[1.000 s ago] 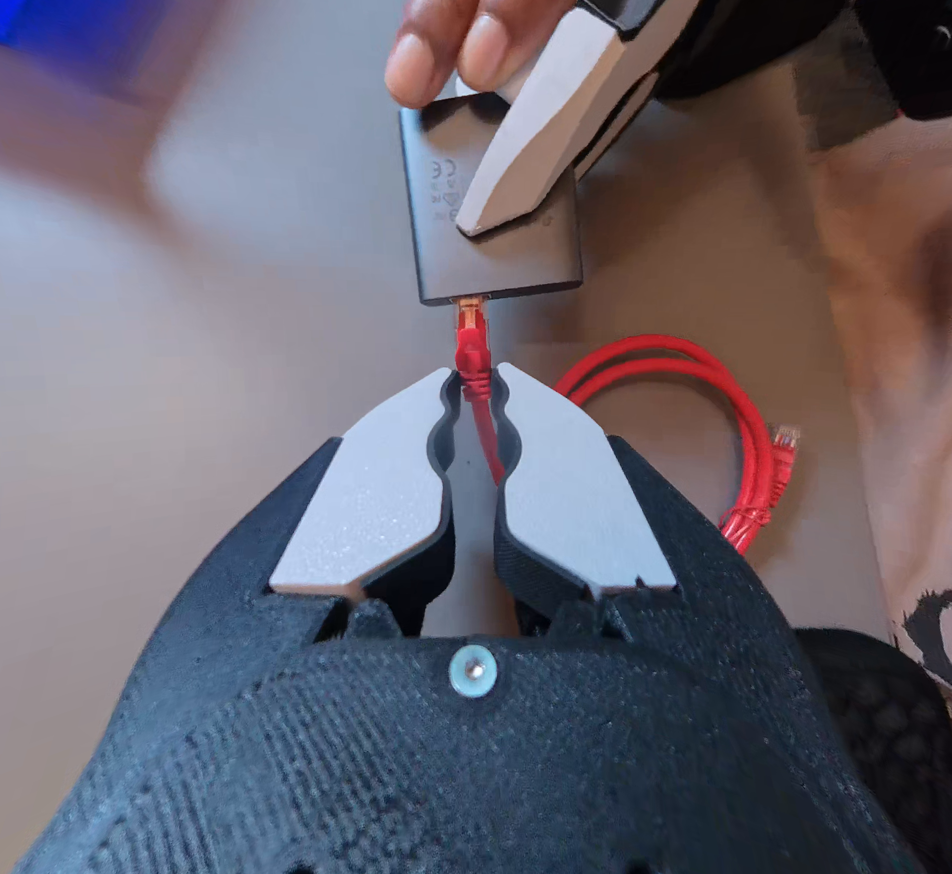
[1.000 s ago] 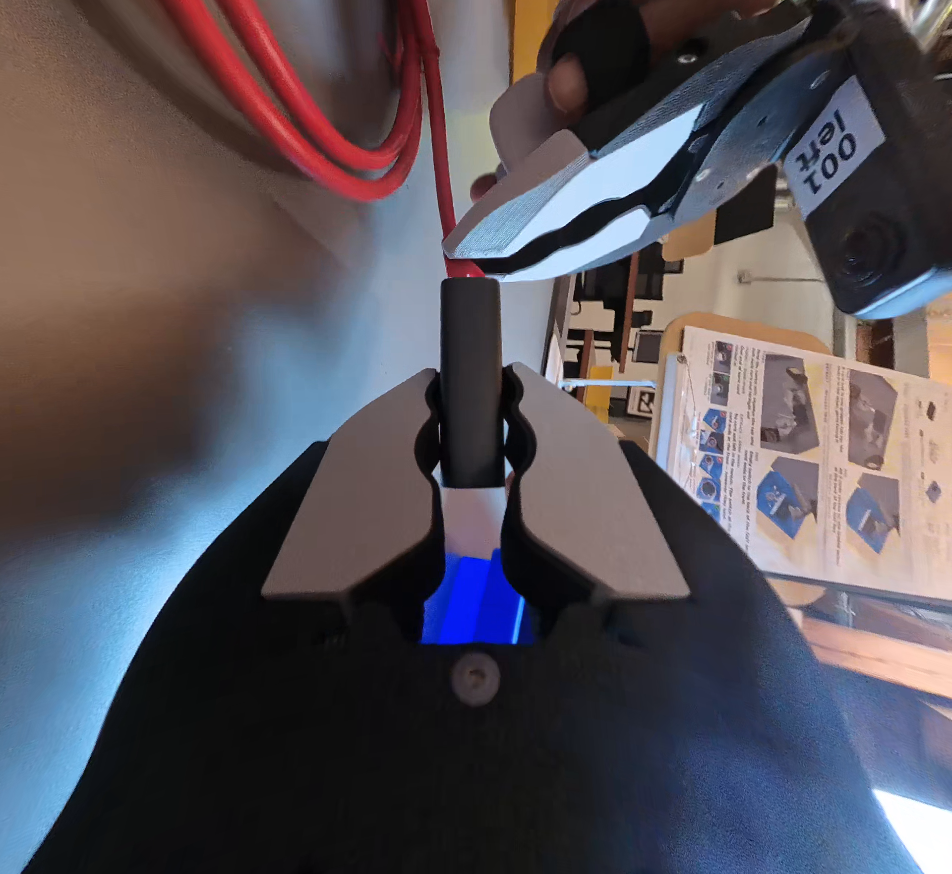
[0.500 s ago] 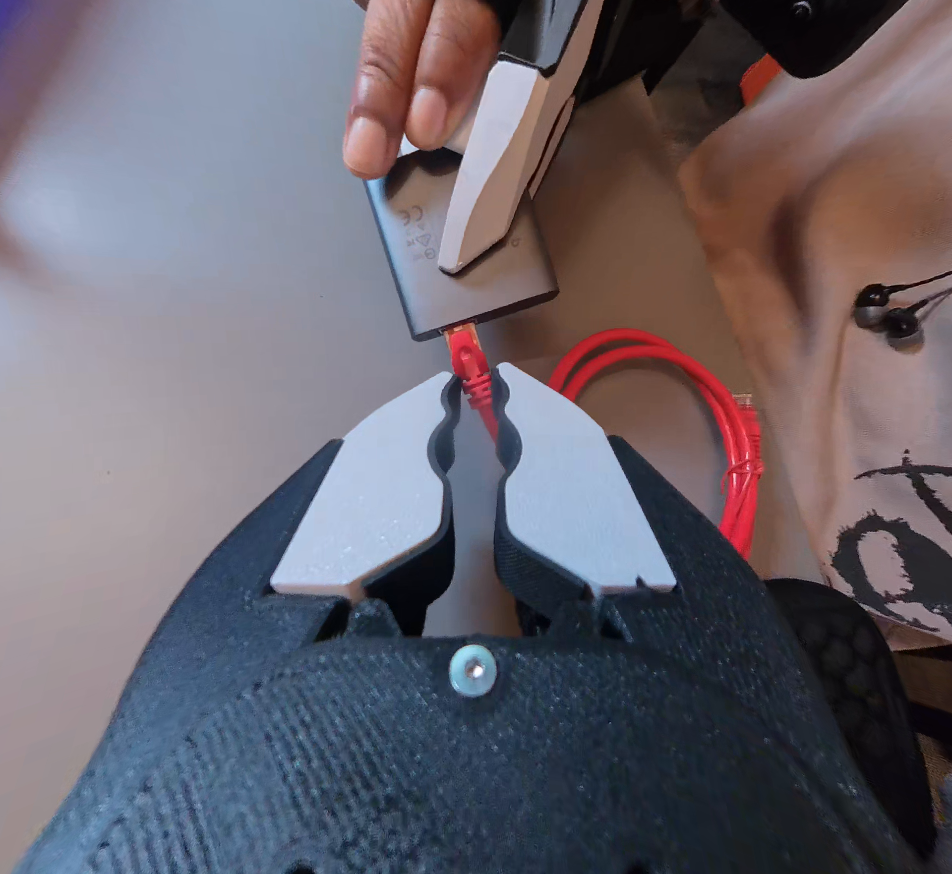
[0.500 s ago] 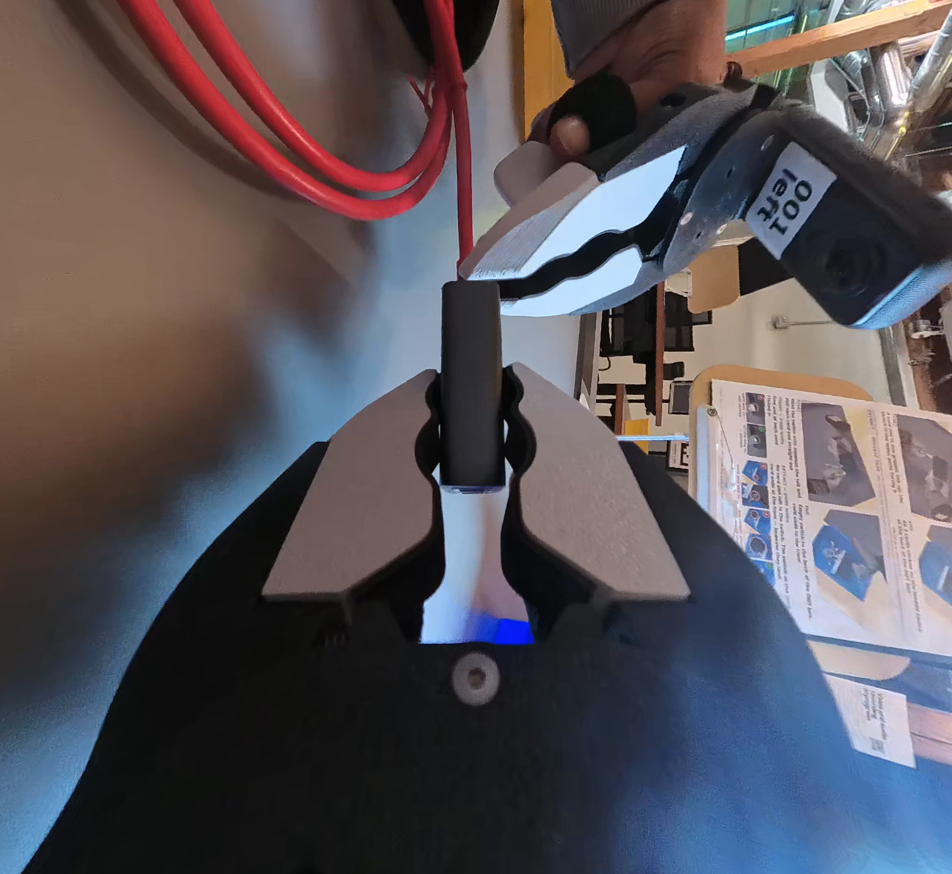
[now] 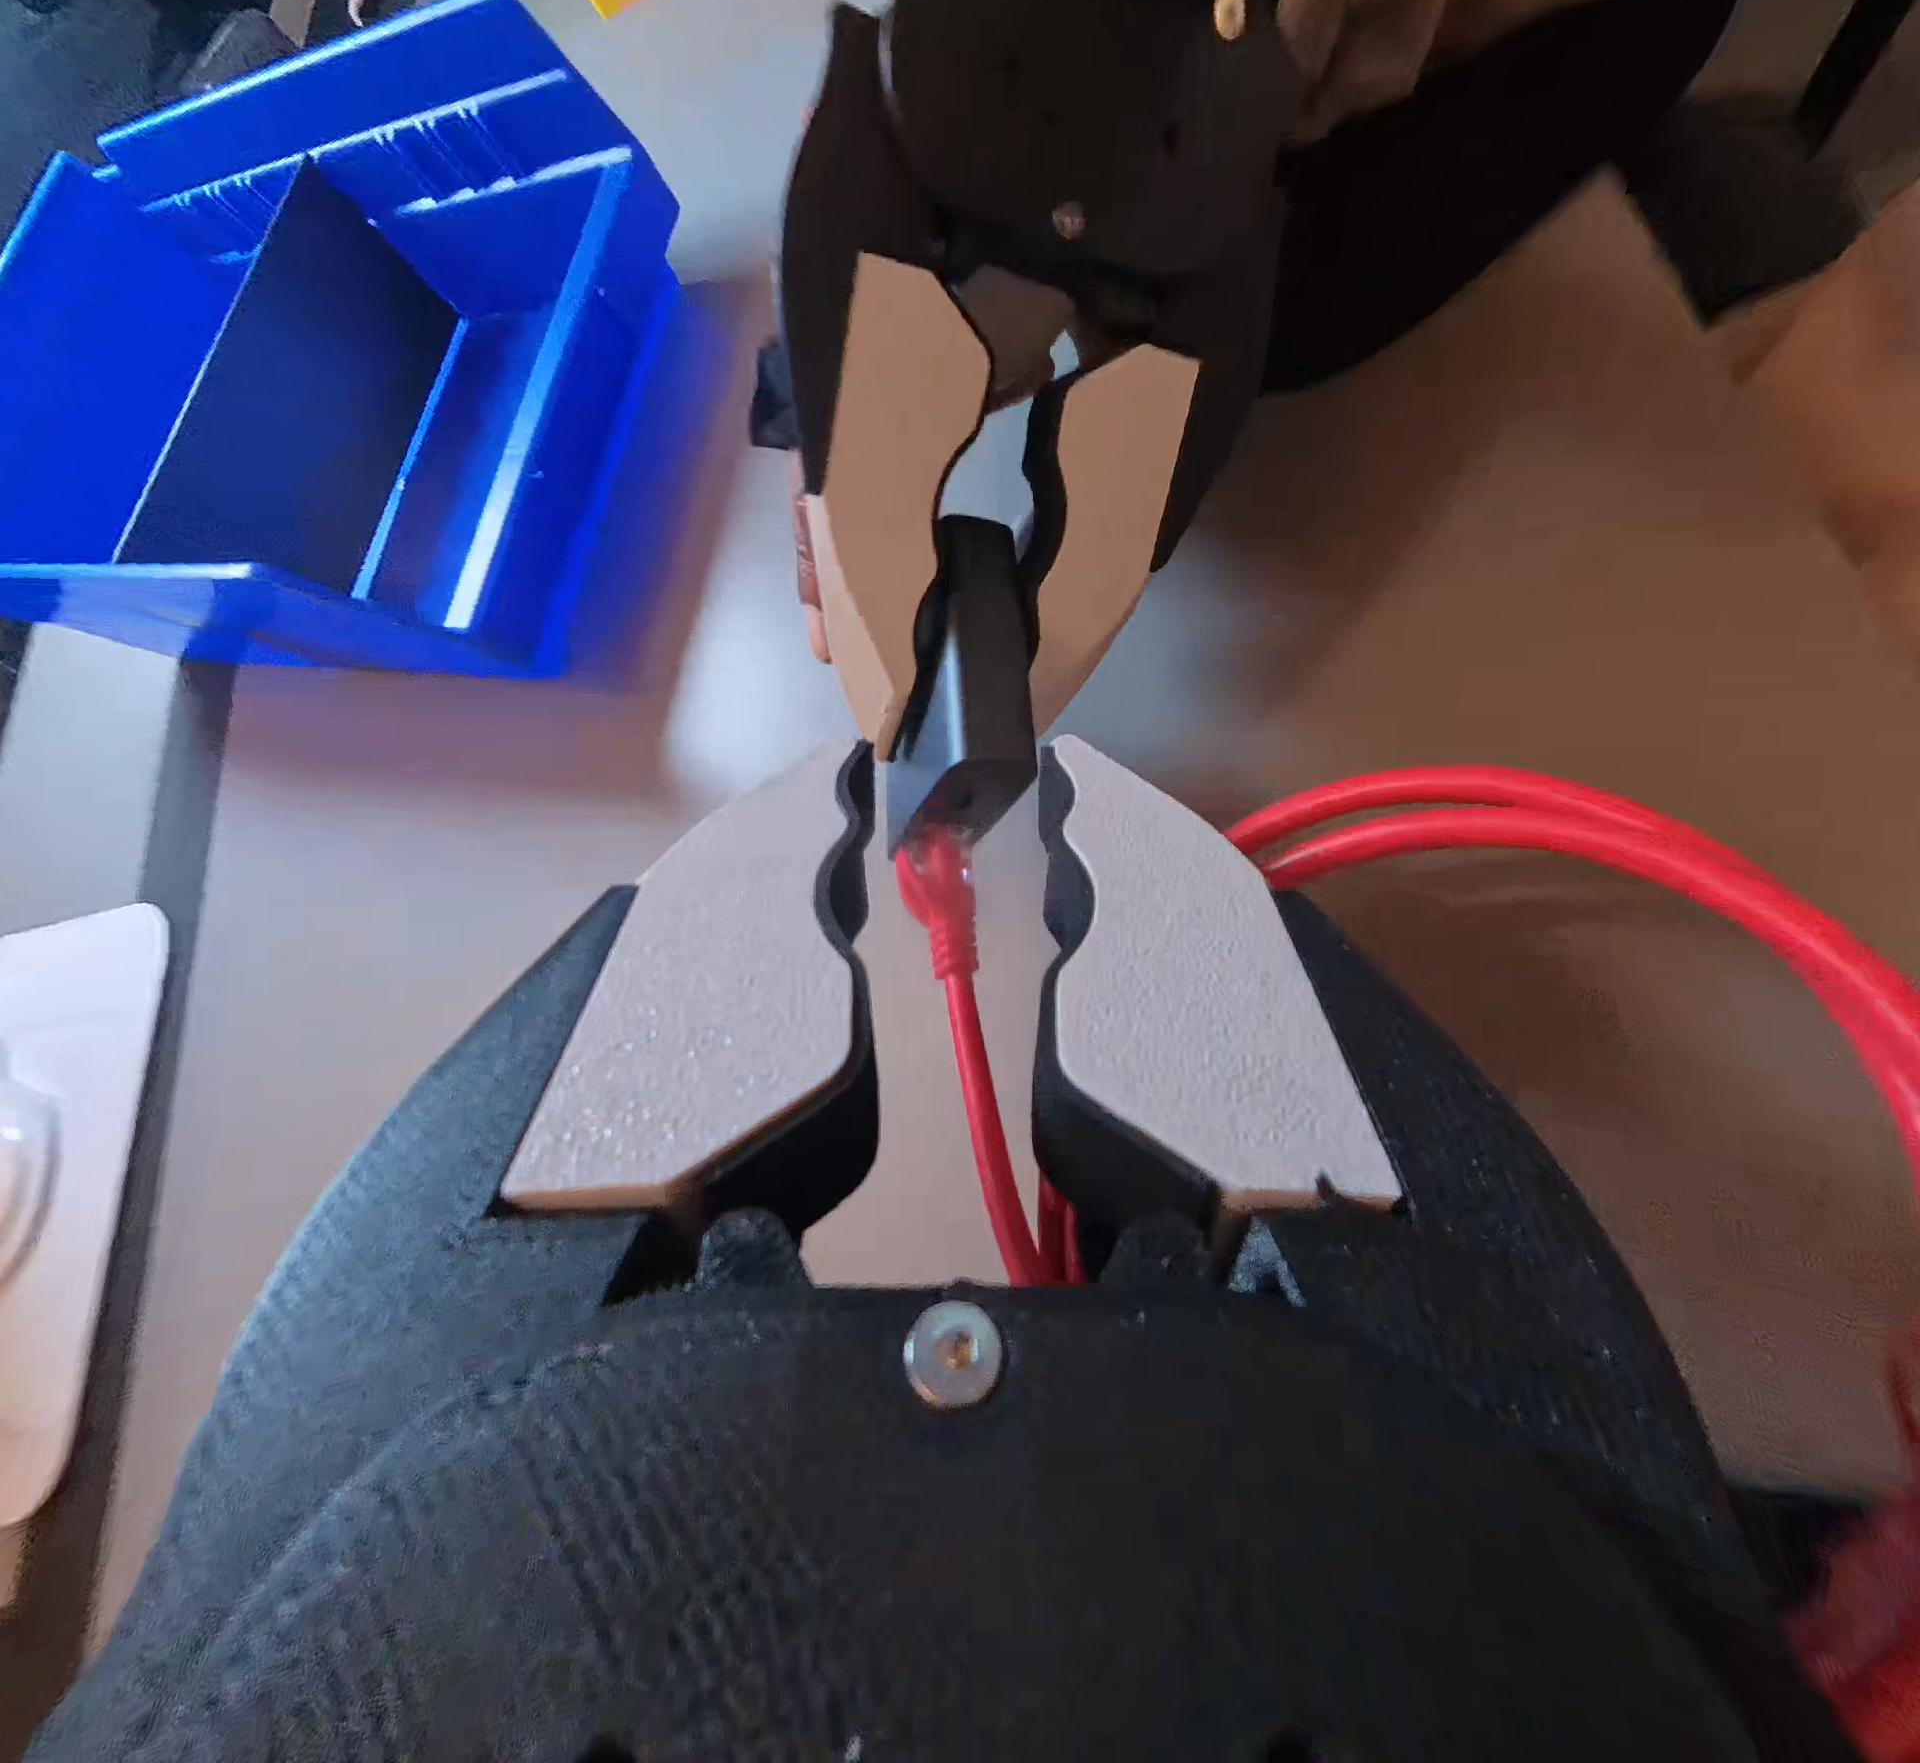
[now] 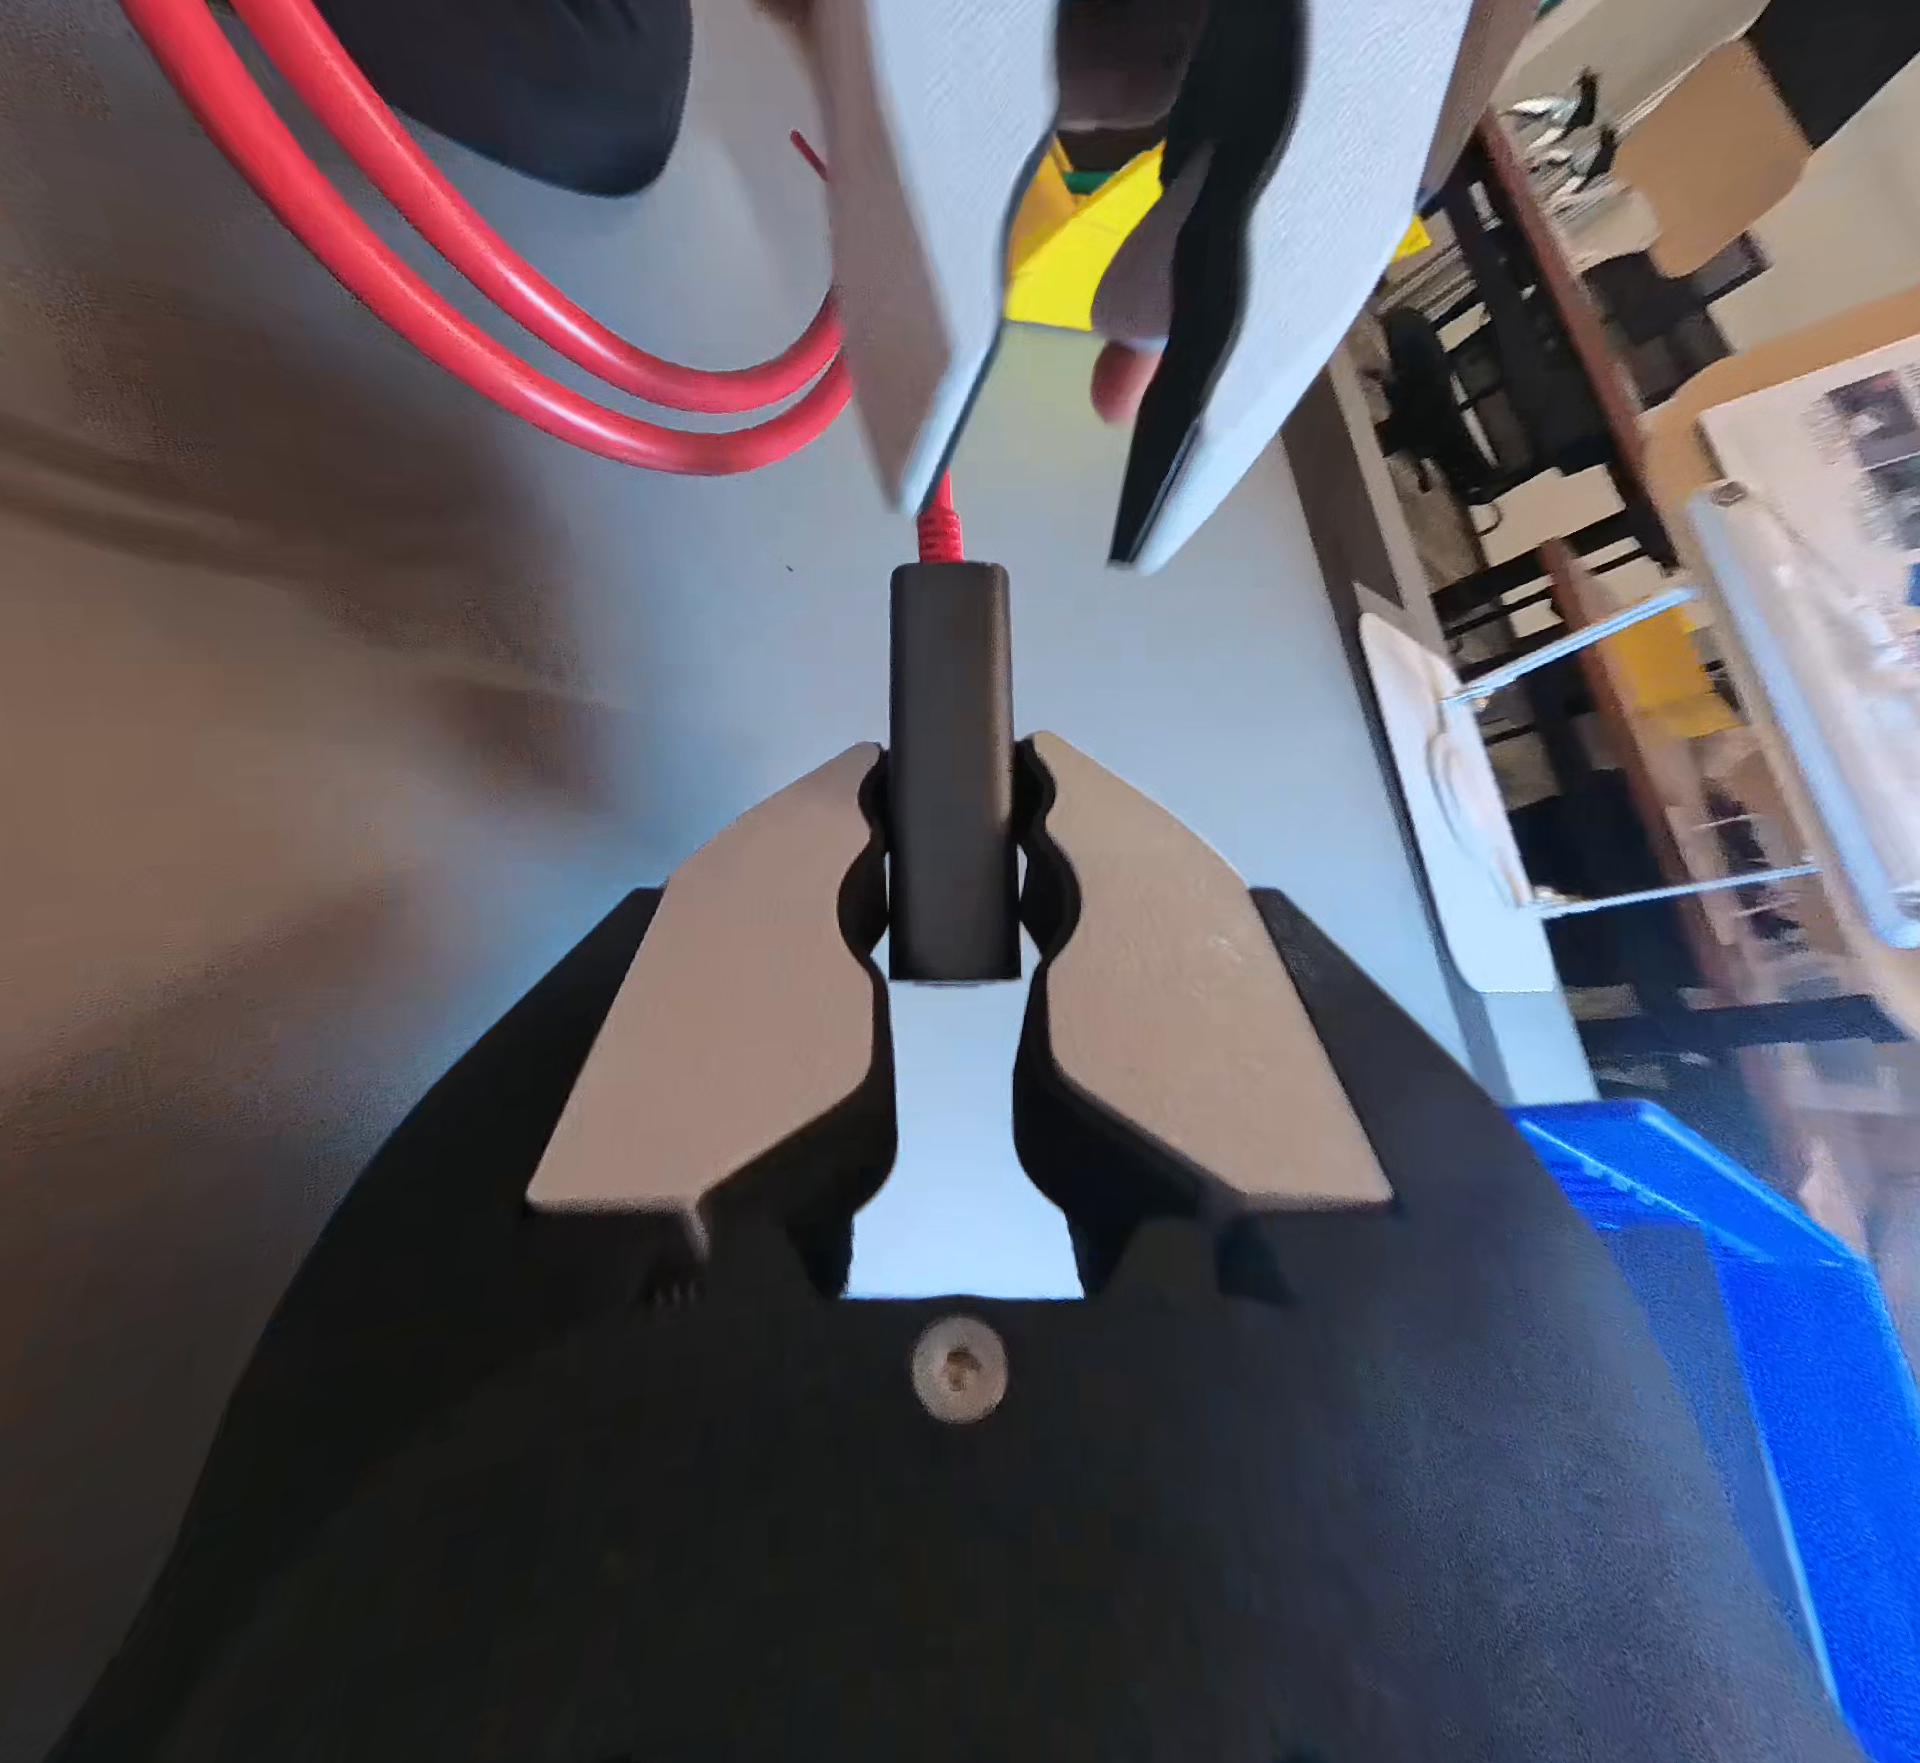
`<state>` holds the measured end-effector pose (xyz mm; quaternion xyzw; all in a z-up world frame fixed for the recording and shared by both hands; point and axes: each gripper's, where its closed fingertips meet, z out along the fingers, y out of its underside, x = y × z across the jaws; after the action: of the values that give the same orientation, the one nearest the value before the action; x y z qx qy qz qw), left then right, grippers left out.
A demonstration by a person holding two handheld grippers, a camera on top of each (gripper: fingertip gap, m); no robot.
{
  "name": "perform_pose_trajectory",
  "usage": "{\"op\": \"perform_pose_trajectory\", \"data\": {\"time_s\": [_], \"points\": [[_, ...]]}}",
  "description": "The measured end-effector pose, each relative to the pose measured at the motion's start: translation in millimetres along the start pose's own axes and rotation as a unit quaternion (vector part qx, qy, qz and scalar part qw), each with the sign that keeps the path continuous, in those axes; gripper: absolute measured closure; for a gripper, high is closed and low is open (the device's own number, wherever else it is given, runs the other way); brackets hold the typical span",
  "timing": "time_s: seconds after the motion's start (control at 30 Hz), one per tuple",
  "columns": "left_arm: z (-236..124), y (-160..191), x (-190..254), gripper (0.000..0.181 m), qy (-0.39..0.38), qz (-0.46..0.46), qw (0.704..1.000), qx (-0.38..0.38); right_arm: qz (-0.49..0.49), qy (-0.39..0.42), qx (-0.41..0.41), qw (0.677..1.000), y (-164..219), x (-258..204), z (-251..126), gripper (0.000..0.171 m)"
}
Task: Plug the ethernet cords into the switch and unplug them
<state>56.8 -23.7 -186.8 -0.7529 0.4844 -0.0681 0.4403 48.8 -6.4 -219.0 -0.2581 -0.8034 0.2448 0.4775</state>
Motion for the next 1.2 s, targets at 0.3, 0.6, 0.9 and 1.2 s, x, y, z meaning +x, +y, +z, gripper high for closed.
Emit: {"op": "perform_pose_trajectory", "data": {"time_s": [0.3, 0.6, 0.9, 1.2], "points": [[9.0, -11.1, -8.9, 0.16, -0.075, 0.096, 0.992, 0.015, 0.109, -0.006, 0.058, 0.992, -22.4, 16.2, -20.7, 0.146], [-40.9, -71.1, -13.1, 0.161, -0.04, 0.009, 0.942, 0.333, 0.231, -0.008, 0.285, 0.93, -65.4, 52.3, -66.4, 0.132], [-36.4, -54.6, -31.4, 0.158, -0.091, 0.028, 0.964, 0.247, 0.183, 0.047, 0.262, 0.946, -64.6, 61.7, -74.7, 0.152], [-43.0, -60.1, -24.1, 0.15, -0.169, 0.207, 0.956, 0.125, -0.001, 0.139, 0.133, 0.981, -67.6, 52.0, -60.9, 0.152]]}}
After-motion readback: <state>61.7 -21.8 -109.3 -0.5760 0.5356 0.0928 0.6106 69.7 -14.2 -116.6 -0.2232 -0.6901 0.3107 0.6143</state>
